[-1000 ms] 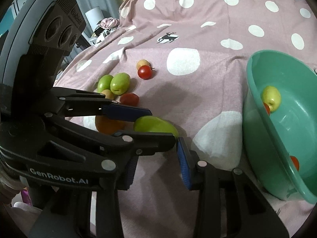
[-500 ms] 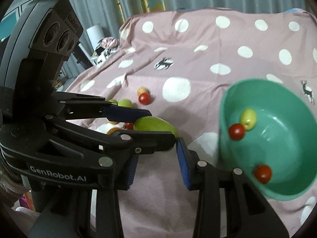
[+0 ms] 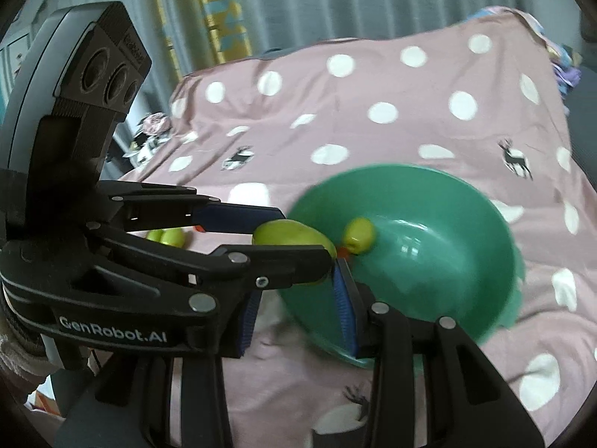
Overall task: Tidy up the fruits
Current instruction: 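Carry the green fruit into the teal bowl and open the left gripper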
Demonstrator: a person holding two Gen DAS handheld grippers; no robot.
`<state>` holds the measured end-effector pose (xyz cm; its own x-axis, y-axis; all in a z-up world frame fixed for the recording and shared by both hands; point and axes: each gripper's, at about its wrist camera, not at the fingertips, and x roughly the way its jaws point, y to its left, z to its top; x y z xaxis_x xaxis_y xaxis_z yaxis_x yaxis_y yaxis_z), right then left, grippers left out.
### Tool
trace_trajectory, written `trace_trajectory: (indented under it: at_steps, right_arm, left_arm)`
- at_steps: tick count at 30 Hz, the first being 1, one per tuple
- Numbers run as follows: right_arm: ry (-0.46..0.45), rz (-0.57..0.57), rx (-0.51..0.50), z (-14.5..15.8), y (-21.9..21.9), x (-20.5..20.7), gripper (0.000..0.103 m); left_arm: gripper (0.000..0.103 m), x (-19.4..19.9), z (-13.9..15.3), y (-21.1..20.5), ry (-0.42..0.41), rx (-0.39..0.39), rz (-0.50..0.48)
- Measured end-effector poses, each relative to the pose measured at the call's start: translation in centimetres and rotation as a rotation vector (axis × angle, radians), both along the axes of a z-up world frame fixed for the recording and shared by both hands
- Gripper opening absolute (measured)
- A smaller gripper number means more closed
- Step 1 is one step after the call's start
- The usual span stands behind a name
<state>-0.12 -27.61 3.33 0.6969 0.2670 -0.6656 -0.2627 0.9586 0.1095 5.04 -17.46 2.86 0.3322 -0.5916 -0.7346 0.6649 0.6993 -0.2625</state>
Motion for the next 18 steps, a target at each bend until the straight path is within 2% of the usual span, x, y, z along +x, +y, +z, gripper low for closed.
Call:
trace_trajectory:
  at_steps: [4, 10, 11, 12, 14, 16, 18]
  right_arm:
    - [0.028, -0.04, 0.003, -0.9, -1.0, 0.4, 0.039]
    - [0.06, -0.063, 0.048, -1.9, -2.0, 0.7, 0.04]
    - [0.061, -0.067, 0.062, -1.9, -2.1, 0.7, 0.046]
    - [0.06, -0.073, 0.073, -2.0, -2.2, 0.7, 0.052]
    - [0.052, -0.086, 0.08, -1.8, -2.4, 0.4, 0.058]
    - [0.047, -0.092, 0.088, -1.7, -2.6, 0.2, 0.06]
    - [0.048, -0.094, 0.107, -1.6, -2.7, 0.0, 0.06]
  left_arm:
    - [0.049, 0.7, -1.2, -1.6, 0.046, 0.003, -0.03]
    - [0.049, 0.8, -2.1, -2.0, 0.065, -0.01, -0.02]
    - [0.056, 1.0, -2.2, -1.8, 0.07, -0.011, -0.011]
    - [0.069, 1.1, -2.1, -1.4, 0.067, -0.004, 0.011]
    - [0.081, 1.2, -1.8, -0.3, 0.053, -0.004, 0.048]
    - [0.082, 1.3, -1.3, 1.2, 0.056, -0.031, 0.078]
    - [0.088, 1.4, -0.8, 3.3, 0.053, -0.047, 0.124]
